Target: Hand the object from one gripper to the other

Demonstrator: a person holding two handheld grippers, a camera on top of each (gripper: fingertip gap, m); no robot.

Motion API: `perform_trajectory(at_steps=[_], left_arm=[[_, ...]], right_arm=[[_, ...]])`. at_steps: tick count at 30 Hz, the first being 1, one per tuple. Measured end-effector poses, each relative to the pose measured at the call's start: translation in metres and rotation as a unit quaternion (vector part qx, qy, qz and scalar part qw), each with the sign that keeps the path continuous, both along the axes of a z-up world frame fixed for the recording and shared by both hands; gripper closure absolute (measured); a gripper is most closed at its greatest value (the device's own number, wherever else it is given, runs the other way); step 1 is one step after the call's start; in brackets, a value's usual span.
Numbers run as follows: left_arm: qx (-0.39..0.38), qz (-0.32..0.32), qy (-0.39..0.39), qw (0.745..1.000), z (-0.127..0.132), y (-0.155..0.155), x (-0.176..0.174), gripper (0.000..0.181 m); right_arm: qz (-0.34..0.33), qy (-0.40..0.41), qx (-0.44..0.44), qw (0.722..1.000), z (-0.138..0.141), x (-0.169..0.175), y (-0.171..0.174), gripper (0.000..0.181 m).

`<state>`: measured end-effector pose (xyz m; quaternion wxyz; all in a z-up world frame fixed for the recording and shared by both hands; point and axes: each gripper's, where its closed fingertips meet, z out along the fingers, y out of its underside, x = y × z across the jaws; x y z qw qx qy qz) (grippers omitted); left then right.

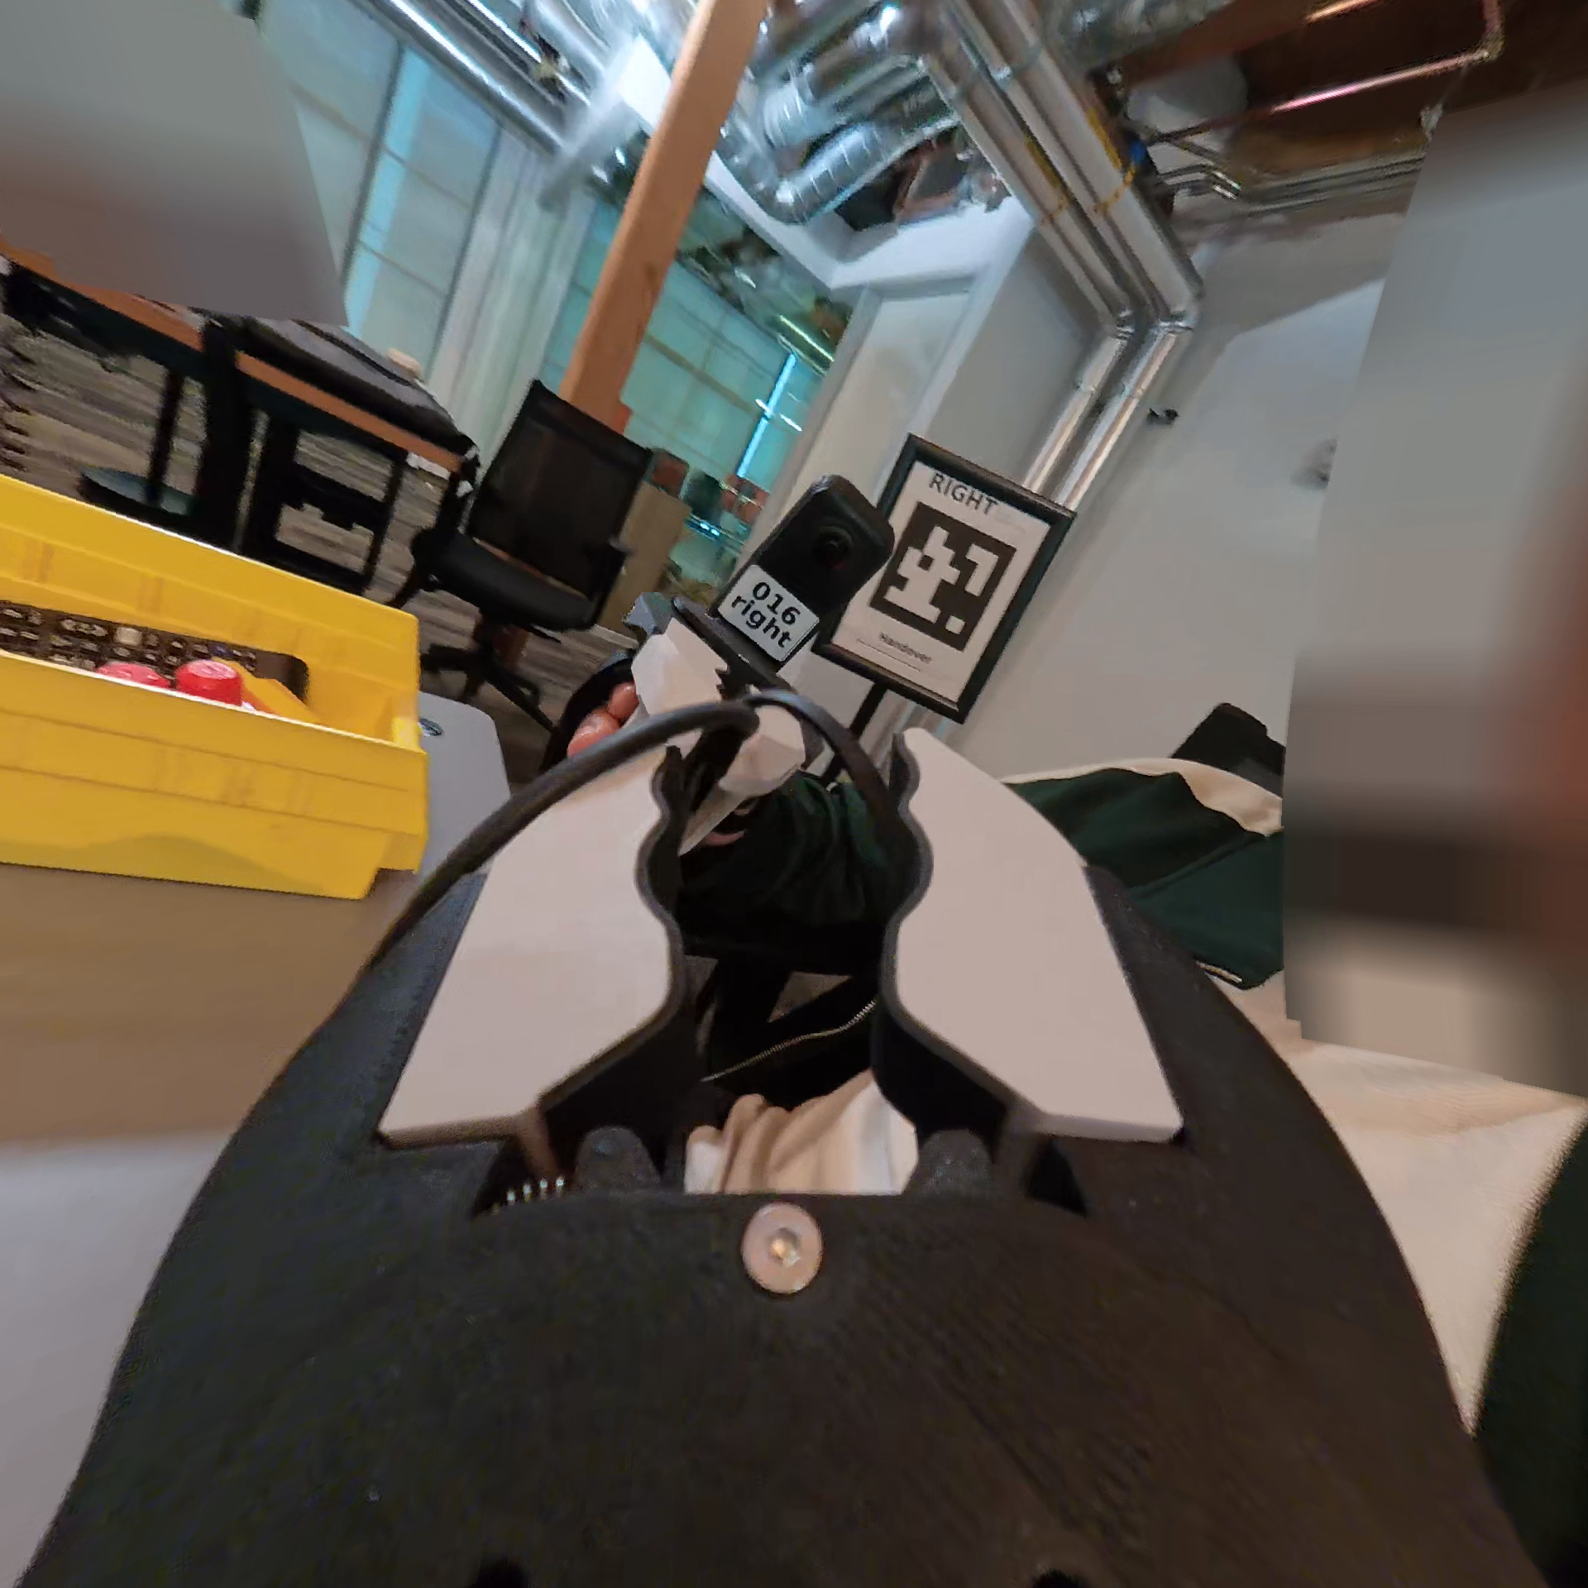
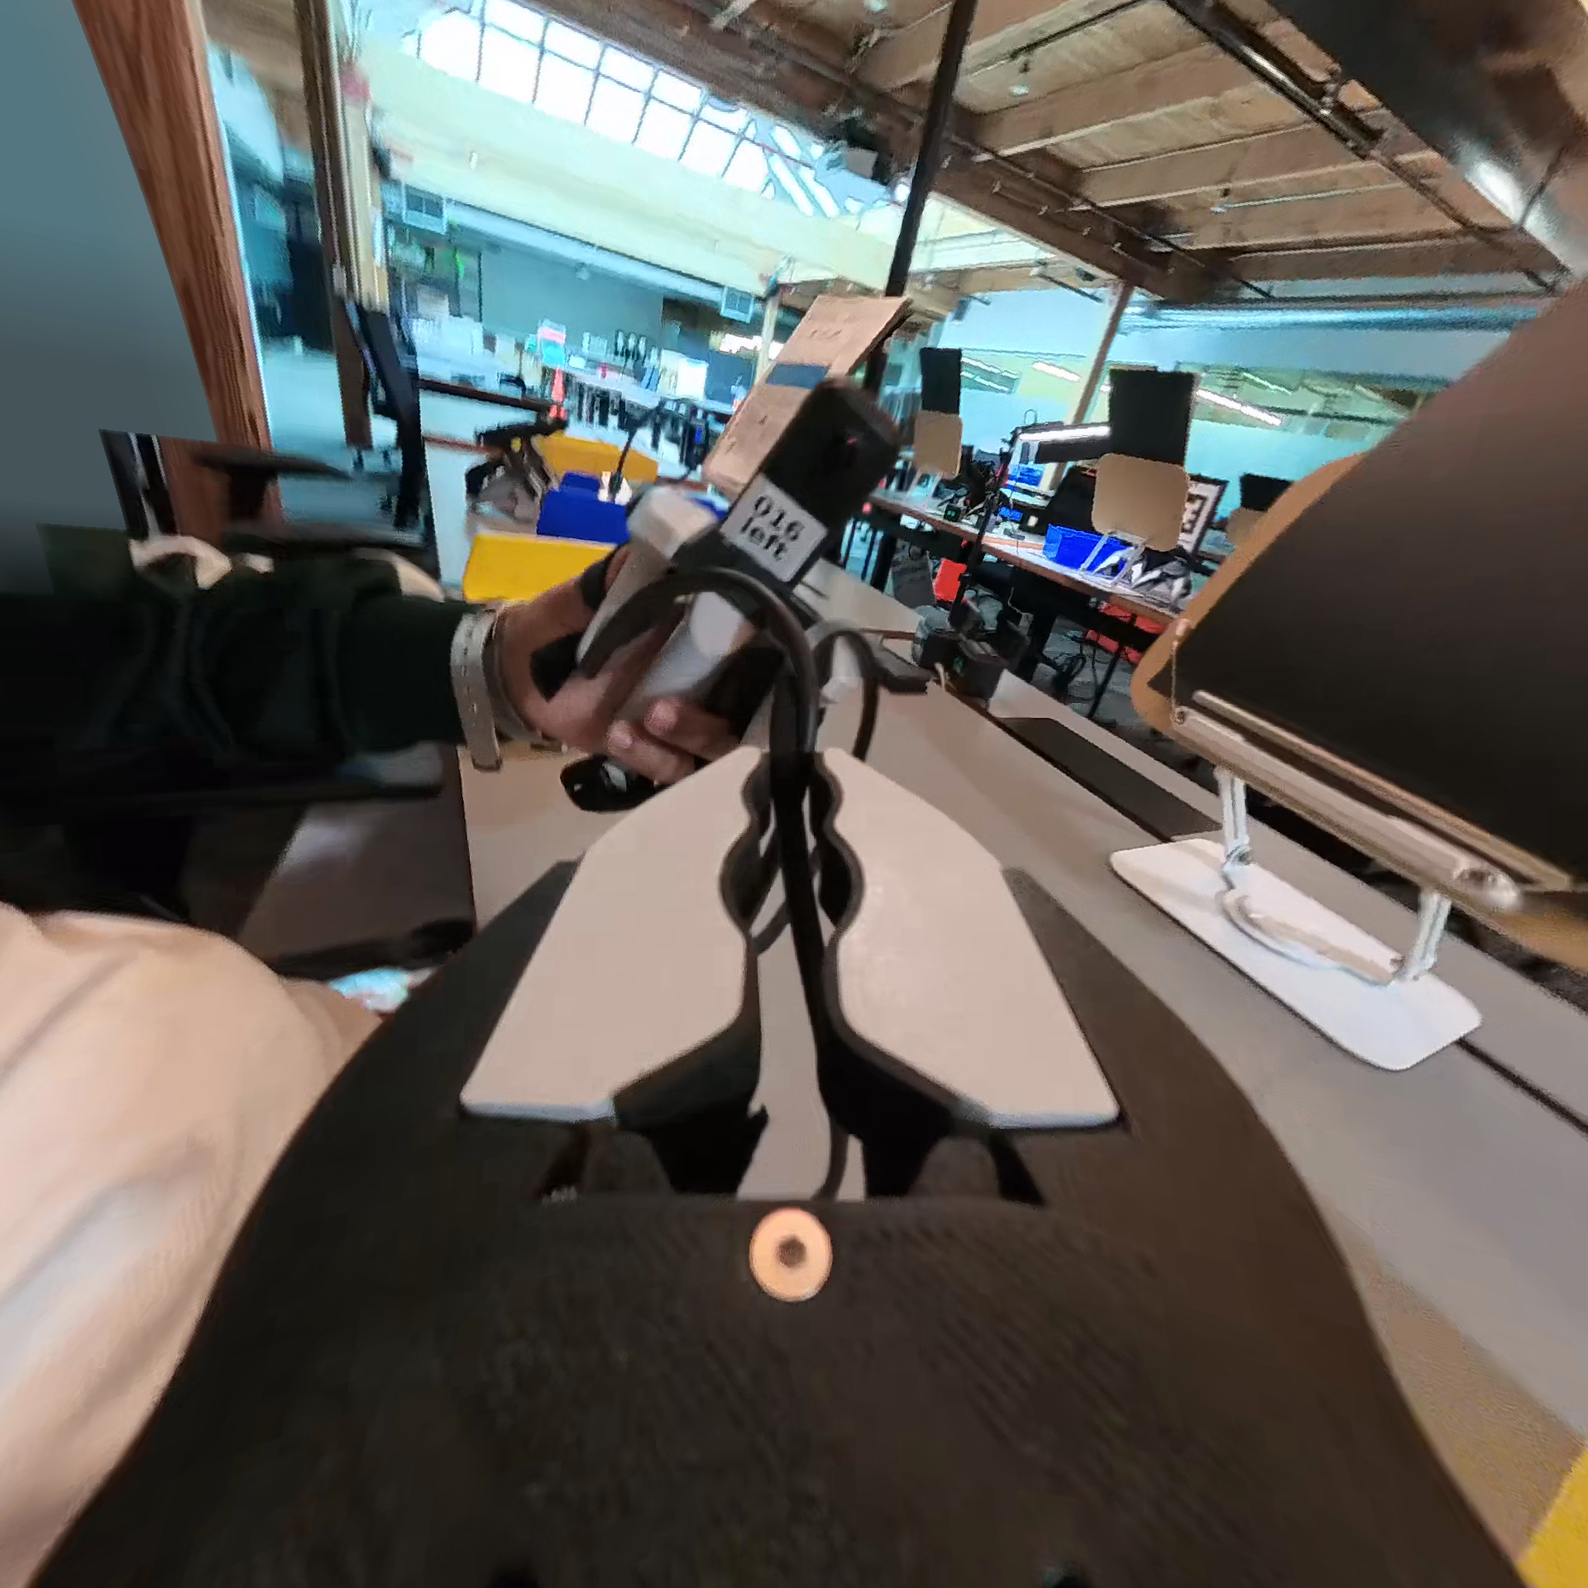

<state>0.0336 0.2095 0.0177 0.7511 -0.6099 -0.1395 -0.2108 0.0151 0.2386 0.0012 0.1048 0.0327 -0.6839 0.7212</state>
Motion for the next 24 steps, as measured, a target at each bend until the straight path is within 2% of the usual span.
perform_trajectory(at_steps=[8, 12, 17, 18, 20, 21, 24], left_arm=[[-0.027, 0.117, 0.075, 0.990, -0.007, -0.012, -0.024, 0.141], [-0.064, 0.126, 0.098, 0.985, -0.021, -0.007, -0.026, 0.142], [-0.084, 0.149, 0.141, 0.975, -0.036, 0.000, -0.024, 0.156], [-0.095, 0.164, 0.162, 0.968, -0.041, 0.004, -0.024, 0.153], [-0.111, 0.232, 0.229, 0.939, -0.043, 0.008, -0.029, 0.118], [-0.118, 0.256, 0.270, 0.921, -0.043, 0.012, -0.028, 0.108], [-0.169, 0.279, 0.365, 0.872, -0.050, 0.028, -0.017, 0.107]], right_arm=[[-0.036, -0.122, -0.075, 0.989, 0.017, -0.031, 0.022, 0.174], [-0.037, -0.138, -0.083, 0.986, 0.020, -0.031, 0.023, 0.173], [-0.043, -0.172, -0.116, 0.977, 0.027, -0.034, 0.026, 0.173], [-0.047, -0.186, -0.124, 0.973, 0.028, -0.036, 0.027, 0.173], [-0.056, -0.216, -0.135, 0.965, 0.027, -0.041, 0.028, 0.173], [-0.058, -0.229, -0.141, 0.961, 0.027, -0.043, 0.028, 0.173], [-0.062, -0.266, -0.157, 0.949, 0.026, -0.045, 0.028, 0.173]])
